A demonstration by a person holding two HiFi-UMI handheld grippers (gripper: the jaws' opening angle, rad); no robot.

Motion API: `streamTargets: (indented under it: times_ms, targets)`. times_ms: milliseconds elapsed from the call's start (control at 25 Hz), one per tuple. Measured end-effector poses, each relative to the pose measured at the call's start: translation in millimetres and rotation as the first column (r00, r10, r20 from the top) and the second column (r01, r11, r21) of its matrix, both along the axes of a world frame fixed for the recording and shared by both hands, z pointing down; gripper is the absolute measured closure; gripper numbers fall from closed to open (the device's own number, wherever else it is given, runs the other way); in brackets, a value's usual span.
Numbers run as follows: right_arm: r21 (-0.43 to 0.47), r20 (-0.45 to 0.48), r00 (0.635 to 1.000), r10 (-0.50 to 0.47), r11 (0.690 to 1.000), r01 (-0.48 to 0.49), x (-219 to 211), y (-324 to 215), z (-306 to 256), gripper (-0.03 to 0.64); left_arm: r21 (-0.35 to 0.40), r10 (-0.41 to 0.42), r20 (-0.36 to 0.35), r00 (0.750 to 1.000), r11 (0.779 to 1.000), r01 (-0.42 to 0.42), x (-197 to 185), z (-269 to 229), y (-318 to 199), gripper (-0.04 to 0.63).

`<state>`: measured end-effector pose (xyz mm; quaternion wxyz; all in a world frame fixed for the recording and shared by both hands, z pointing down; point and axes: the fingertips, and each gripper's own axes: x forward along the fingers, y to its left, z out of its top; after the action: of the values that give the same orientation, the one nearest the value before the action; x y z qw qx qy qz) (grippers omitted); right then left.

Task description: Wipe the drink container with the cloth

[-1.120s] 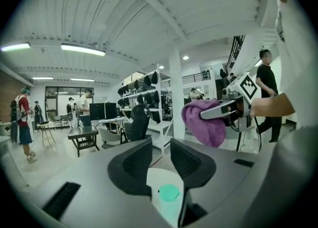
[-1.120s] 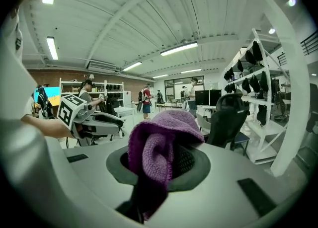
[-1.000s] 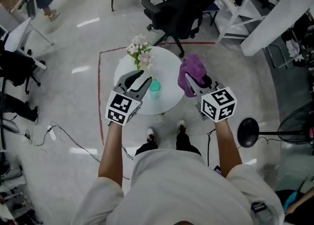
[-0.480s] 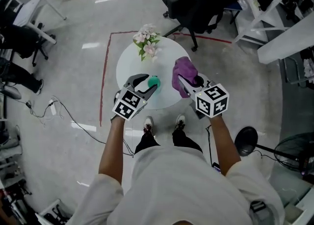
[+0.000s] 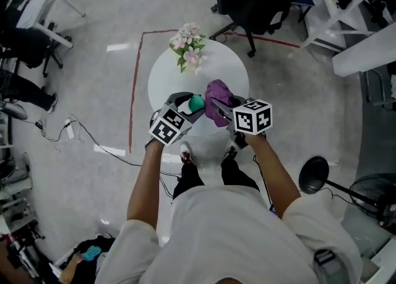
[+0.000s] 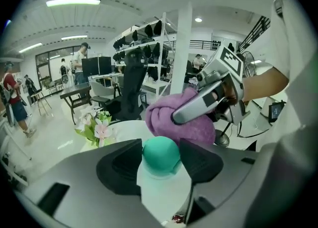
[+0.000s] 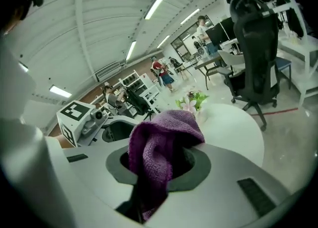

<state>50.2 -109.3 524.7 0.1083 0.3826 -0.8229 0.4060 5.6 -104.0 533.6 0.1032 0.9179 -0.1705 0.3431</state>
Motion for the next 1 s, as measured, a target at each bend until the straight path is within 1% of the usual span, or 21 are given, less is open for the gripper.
streamTargets:
  times_ms: [80, 160, 280, 400, 520, 600, 680, 800, 840, 1000]
  targets:
    - [-0.025, 0.023, 1.0, -0.003, 1.0, 0.004, -9, -2, 12, 0.511, -0.017, 0.006, -0.016, 1.0, 1.0, -0.006, 1, 2, -1, 0.344]
    - [-0.03, 0.062, 0.998, 0.006, 1.0, -0.004, -18, -5, 17, 0.511, -0.024, 0.004, -0.027, 1.0, 1.0, -0.005, -1, 1, -4, 0.342]
    - [-0.044, 0.14, 0.989, 0.045, 0.998, -0.039, -27, -10, 19, 0.511, -0.022, -0.008, -0.019, 1.0, 1.0, 0.008, -7, 3, -9, 0.337]
    - [-0.065, 0.177, 0.982, 0.072, 0.996, -0.061, -26, -13, 25, 0.511, -0.025, -0.007, -0.021, 1.0, 1.0, 0.006, -9, 4, -12, 0.336]
    - [-0.102, 0.204, 0.972, 0.112, 0.99, -0.093, -21, -17, 36, 0.511, -0.028, -0.009, -0.044, 0.999, 1.0, 0.008, -6, 4, -13, 0.336]
    - [-0.114, 0.174, 0.977, 0.123, 0.988, -0.104, -16, -19, 47, 0.511, -0.026, -0.001, -0.05, 0.999, 1.0, 0.0, -2, 5, -12, 0.334]
    - [-0.124, 0.131, 0.984, 0.122, 0.987, -0.106, -13, -19, 62, 0.512, -0.019, 0.018, -0.04, 0.999, 1.0, -0.019, 2, 6, -9, 0.333]
    - [-0.159, 0.116, 0.983, 0.14, 0.98, -0.121, -10, -19, 81, 0.512, -0.022, 0.022, -0.038, 0.999, 0.999, -0.023, 4, 7, -8, 0.333]
    - [-0.17, 0.098, 0.985, 0.141, 0.978, -0.123, -9, -20, 88, 0.512, -0.025, 0.021, -0.042, 0.999, 0.999, -0.022, 4, 6, -7, 0.331]
    - [-0.19, -0.03, 0.994, 0.104, 0.976, -0.107, -9, -21, 127, 0.514, -0.03, 0.021, -0.045, 0.999, 0.999, -0.022, 4, 7, -6, 0.33]
